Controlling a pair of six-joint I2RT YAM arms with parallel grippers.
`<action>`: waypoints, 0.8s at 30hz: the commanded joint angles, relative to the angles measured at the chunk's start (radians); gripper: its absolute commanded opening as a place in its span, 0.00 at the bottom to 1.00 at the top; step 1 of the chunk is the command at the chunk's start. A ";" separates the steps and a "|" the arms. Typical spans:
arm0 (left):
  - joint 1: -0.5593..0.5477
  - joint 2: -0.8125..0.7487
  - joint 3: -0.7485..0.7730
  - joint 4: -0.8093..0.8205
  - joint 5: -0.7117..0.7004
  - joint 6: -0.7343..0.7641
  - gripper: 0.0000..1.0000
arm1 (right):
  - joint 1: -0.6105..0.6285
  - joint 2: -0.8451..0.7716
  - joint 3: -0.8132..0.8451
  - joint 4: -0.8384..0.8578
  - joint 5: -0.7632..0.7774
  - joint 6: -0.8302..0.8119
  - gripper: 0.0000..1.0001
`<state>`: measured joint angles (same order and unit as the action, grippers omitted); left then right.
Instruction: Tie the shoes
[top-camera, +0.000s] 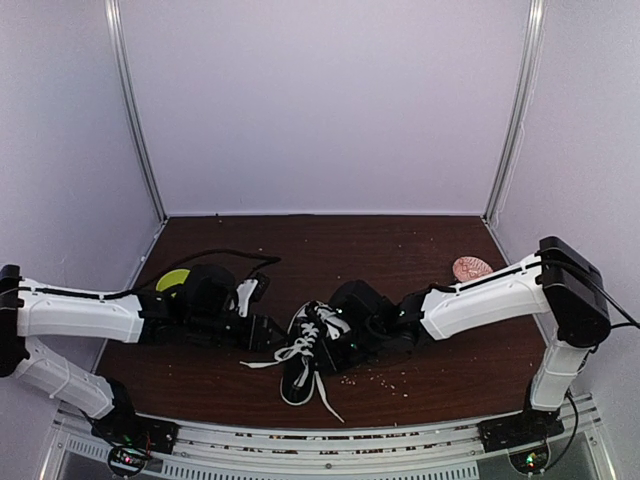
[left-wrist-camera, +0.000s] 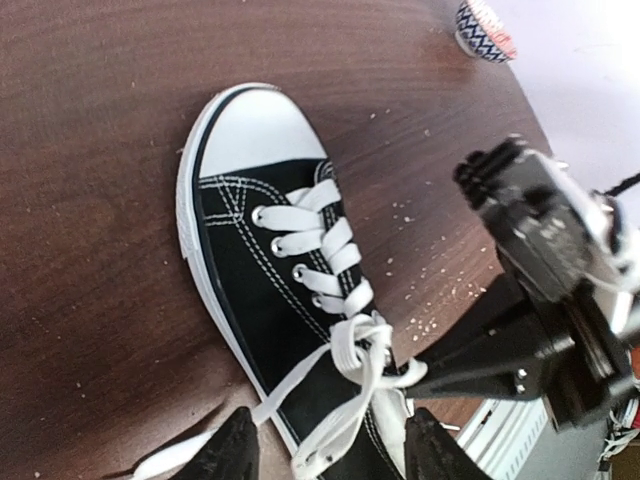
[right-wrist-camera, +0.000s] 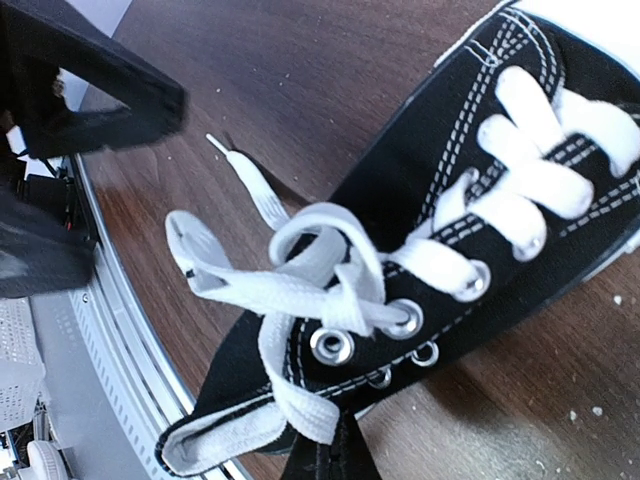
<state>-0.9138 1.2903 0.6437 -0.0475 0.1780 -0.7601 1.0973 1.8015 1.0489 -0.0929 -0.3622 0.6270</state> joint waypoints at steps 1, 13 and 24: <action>0.012 0.088 0.063 0.058 0.028 -0.055 0.51 | 0.001 0.027 0.041 0.019 -0.018 -0.010 0.00; 0.014 0.181 0.100 0.095 0.107 -0.060 0.38 | 0.002 0.035 0.049 0.010 -0.014 -0.018 0.00; 0.013 0.077 -0.006 0.042 0.020 -0.101 0.64 | 0.001 0.036 0.049 0.019 -0.014 -0.012 0.00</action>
<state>-0.9085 1.4258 0.6743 -0.0109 0.2512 -0.8322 1.0973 1.8236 1.0748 -0.0937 -0.3702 0.6231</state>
